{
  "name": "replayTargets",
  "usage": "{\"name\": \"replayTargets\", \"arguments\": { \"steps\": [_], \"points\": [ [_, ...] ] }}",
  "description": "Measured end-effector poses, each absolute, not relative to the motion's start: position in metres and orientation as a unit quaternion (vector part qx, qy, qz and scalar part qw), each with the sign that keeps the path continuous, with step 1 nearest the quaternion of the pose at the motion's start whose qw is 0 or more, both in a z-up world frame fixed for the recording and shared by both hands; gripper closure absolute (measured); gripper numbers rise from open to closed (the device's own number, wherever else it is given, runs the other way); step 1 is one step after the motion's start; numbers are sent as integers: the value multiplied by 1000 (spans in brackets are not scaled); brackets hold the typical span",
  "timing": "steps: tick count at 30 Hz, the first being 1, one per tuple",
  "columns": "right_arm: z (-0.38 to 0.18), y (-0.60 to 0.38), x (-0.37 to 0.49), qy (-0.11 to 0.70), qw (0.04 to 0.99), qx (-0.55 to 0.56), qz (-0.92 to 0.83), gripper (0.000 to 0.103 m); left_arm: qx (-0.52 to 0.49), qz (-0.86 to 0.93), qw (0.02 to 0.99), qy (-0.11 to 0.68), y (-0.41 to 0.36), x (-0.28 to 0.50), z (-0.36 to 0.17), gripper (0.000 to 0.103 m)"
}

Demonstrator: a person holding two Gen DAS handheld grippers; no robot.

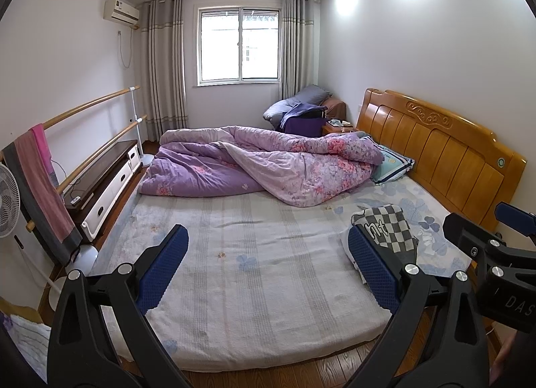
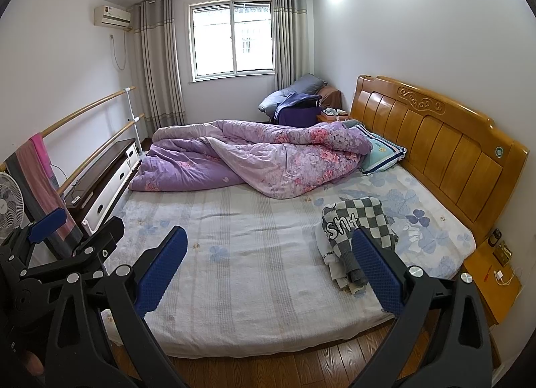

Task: Fold large clothes

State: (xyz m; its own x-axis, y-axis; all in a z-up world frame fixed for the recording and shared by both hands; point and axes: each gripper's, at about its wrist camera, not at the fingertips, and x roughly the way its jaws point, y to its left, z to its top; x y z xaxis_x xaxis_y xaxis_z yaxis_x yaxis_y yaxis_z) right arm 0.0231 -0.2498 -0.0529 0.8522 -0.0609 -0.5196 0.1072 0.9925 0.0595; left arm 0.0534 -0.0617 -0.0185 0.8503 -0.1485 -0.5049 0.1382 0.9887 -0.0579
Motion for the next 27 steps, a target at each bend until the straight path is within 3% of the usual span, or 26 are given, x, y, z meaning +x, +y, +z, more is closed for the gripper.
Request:
{"name": "replayTargets", "arguments": {
  "steps": [27],
  "points": [
    [-55, -251, 22, 270, 961, 46, -44, 8, -10, -75, 960, 269, -57, 54, -21, 6]
  ]
}}
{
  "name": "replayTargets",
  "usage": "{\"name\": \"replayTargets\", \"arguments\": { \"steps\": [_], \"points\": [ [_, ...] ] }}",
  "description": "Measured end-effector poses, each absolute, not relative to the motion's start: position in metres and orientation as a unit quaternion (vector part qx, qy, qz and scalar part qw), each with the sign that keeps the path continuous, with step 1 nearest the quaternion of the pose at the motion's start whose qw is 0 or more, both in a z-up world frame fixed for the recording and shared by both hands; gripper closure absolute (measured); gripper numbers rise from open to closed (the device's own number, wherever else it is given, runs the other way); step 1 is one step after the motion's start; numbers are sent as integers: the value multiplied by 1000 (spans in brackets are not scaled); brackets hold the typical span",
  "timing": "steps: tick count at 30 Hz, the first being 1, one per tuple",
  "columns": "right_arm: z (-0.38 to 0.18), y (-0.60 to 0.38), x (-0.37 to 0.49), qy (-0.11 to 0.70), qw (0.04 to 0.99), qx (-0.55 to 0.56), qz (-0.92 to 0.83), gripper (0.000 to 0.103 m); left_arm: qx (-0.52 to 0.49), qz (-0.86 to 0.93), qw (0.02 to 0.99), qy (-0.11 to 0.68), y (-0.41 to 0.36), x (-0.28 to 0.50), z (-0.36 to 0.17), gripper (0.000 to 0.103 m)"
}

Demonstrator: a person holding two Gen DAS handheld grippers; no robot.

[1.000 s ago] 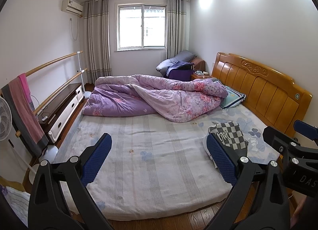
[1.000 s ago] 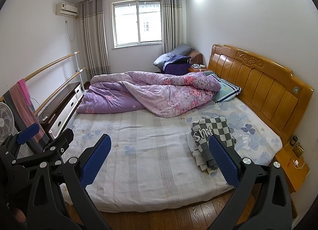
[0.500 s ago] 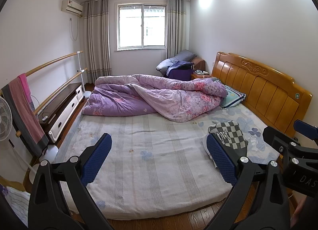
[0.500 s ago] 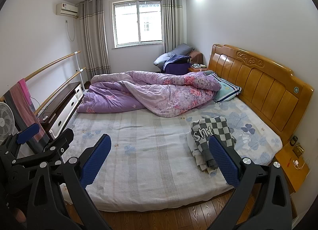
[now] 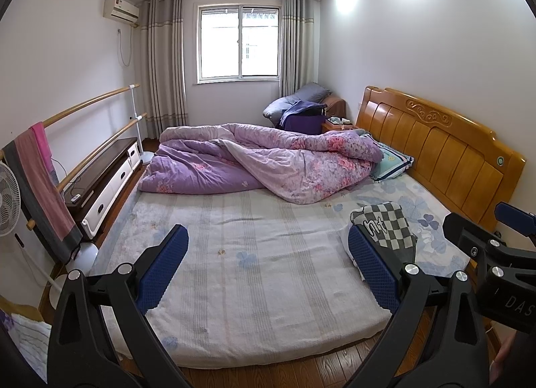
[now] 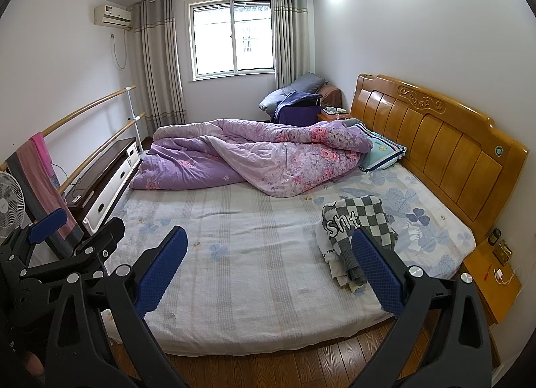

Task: Fold large clothes

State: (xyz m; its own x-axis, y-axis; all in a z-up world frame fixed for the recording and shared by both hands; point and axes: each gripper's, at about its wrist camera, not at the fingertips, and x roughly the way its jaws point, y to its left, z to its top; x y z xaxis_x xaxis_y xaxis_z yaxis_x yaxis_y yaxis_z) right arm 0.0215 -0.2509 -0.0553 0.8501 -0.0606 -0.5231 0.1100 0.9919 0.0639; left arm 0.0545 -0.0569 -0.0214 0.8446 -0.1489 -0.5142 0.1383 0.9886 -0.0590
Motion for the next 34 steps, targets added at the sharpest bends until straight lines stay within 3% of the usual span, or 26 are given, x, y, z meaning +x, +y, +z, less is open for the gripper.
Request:
{"name": "replayTargets", "arguments": {
  "steps": [34],
  "points": [
    [-66, -216, 27, 289, 955, 50, -49, 8, -22, -83, 951, 297, -24, 72, -37, 6]
  ]
}}
